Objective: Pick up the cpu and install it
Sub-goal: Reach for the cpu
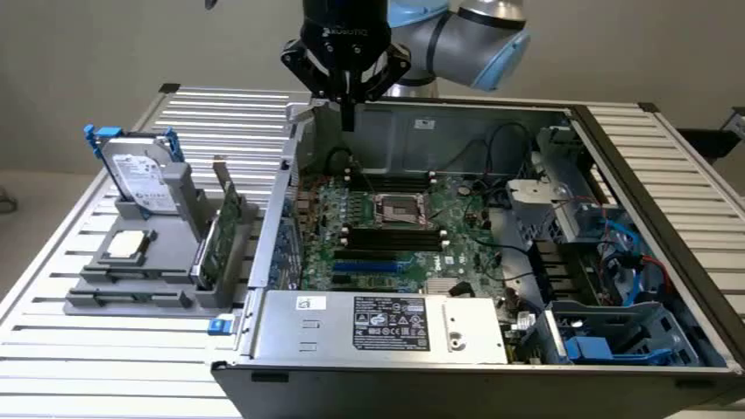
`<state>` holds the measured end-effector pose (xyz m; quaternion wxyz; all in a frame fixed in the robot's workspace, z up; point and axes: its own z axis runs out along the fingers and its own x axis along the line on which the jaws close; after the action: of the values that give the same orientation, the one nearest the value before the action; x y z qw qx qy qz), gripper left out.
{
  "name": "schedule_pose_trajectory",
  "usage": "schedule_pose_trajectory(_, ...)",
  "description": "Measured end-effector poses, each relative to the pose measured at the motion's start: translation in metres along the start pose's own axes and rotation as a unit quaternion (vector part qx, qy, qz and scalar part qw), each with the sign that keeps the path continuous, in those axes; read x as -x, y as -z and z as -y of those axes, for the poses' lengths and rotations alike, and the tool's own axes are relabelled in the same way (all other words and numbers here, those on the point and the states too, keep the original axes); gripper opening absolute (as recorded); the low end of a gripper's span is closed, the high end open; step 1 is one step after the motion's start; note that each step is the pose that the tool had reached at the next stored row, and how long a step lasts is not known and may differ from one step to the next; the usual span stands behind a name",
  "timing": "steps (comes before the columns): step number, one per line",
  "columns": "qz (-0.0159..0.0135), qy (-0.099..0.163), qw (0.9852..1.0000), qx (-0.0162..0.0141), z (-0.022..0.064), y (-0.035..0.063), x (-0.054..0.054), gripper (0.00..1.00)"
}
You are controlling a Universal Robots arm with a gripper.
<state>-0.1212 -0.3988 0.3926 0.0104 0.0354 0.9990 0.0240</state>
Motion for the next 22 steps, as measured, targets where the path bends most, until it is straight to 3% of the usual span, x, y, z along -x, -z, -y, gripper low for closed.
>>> schedule_pose_trajectory(12,-0.0001,0.0,1.0,-0.0001,0.0,0.0001,-0.001,0.11)
schedule_pose_trajectory(22,0.0,0.0,1.0,0.0,0.0032,0.0006,-0.045,0.11)
